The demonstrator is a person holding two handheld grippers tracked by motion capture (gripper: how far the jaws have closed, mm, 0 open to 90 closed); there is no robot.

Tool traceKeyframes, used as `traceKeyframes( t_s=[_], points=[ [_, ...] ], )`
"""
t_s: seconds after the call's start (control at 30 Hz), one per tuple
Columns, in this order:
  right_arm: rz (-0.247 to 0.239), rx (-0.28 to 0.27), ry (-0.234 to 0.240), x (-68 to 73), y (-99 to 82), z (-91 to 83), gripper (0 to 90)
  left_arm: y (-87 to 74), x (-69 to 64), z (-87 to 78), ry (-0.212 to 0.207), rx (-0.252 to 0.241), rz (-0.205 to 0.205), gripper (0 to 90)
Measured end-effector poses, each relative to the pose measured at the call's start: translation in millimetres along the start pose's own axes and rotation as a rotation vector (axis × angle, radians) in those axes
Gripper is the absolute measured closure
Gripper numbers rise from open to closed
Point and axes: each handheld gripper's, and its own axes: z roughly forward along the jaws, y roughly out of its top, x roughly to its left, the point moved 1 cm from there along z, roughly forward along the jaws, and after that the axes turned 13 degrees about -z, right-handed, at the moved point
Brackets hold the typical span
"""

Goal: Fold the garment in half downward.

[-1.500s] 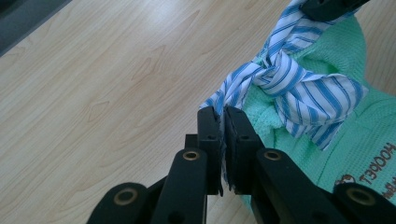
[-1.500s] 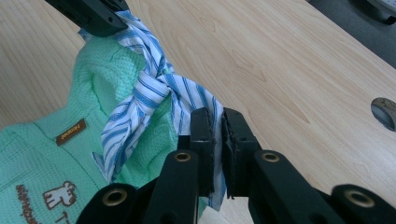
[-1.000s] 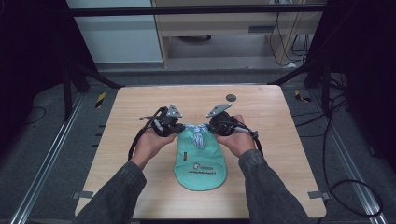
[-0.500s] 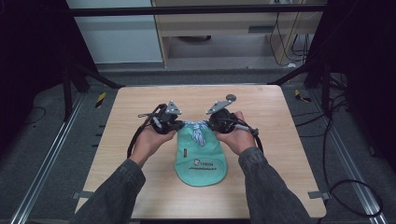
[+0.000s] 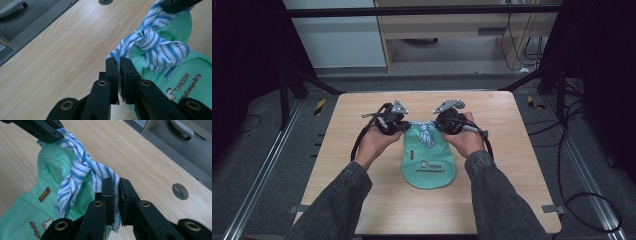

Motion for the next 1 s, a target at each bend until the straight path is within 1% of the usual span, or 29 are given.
traceKeyframes(
  t_s=[0.07, 0.17, 0.37, 0.53, 0.63, 0.77, 0.9, 1.0],
  points=[
    [0.003, -0.003, -0.006, -0.4, -1.1, -1.0, 83.4, 0.3, -1.6, 0.1, 0.0, 0.0, 0.001, 85.3],
    [0.003, -0.009, -0.006, 0.9, -4.7, -3.2, 83.3, -0.1, -6.2, -0.3, 0.003, 0.0, 0.016, 85.3],
    [0.006, -0.022, -0.004, 7.5, -14.9, -10.0, 83.2, -1.7, -16.2, -0.6, 0.013, 0.001, 0.041, 85.2],
    [0.011, -0.019, -0.002, 10.3, -21.3, -10.7, 83.3, -1.9, -19.2, 3.1, 0.008, 0.004, 0.043, 85.2],
    [0.019, -0.018, -0.009, 7.3, -21.7, -10.4, 83.3, 0.5, -17.4, 6.2, 0.007, -0.01, 0.031, 85.2],
    [0.024, -0.011, -0.02, 2.0, -22.4, -7.2, 83.3, 2.9, -18.3, 11.2, 0.007, -0.007, 0.028, 85.2],
    [0.02, -0.009, -0.018, 4.9, -27.7, -7.2, 83.2, -3.1, -25.1, 12.1, 0.008, -0.003, 0.043, 84.9],
    [0.023, -0.02, -0.012, 10.6, -33.2, -8.3, 83.2, -8.8, -29.5, 11.4, 0.01, -0.004, 0.048, 84.8]
  ],
)
